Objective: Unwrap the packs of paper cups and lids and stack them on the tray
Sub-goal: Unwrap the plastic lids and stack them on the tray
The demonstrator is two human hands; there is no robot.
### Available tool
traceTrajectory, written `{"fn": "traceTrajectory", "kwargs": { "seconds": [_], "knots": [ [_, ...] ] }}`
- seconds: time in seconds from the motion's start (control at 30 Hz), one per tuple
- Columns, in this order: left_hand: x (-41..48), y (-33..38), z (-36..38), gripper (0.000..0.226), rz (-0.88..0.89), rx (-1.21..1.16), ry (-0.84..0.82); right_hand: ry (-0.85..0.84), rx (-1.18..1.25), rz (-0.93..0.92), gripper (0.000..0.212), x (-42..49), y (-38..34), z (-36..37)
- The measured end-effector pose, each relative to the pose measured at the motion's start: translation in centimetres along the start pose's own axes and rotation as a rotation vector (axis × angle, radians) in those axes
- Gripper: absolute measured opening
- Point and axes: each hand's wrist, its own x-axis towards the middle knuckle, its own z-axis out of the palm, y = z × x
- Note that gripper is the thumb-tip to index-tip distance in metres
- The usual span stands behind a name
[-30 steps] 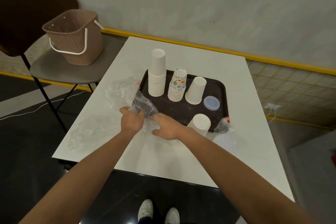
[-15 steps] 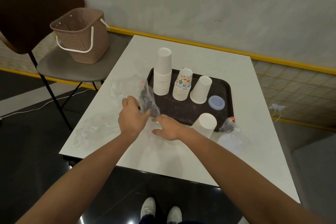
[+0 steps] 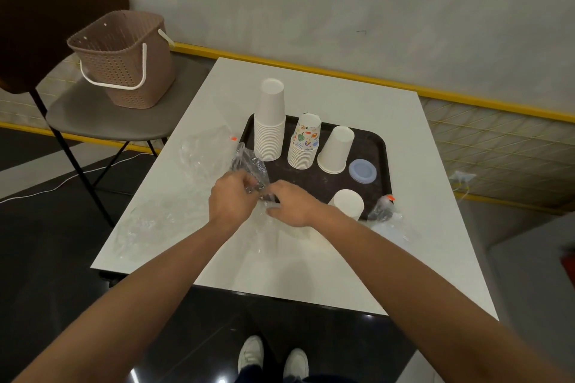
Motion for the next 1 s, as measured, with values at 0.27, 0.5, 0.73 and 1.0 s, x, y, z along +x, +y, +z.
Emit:
{"fn": "traceTrajectory", "kwargs": {
  "seconds": [0.27, 0.5, 0.73, 1.0],
  "knots": [
    [0.3, 3.9, 1.7, 0.052, 0.176, -0.287, -0.212, 0.182, -0.041, 0.016, 0.035, -3.0, 1.9, -7.2],
    [-1.2, 7.2, 3.2, 0.083, 0.399, -0.127, -0.530, 0.295, 0.127, 0.067, 0.038, -7.6, 5.9, -9.8],
    [-2.1, 7.4, 5.4, 0.082, 0.367, -0.136, -0.636, 0.147, 0.254, 0.128, 0.070, -10.0, 8.2, -7.4],
    [-2.9, 6.5, 7.6, 0.078, 0.337, -0.115, -0.612, 0.212, 0.231, 0.083, 0.062, -9.5, 8.7, -4.8]
  ]
}}
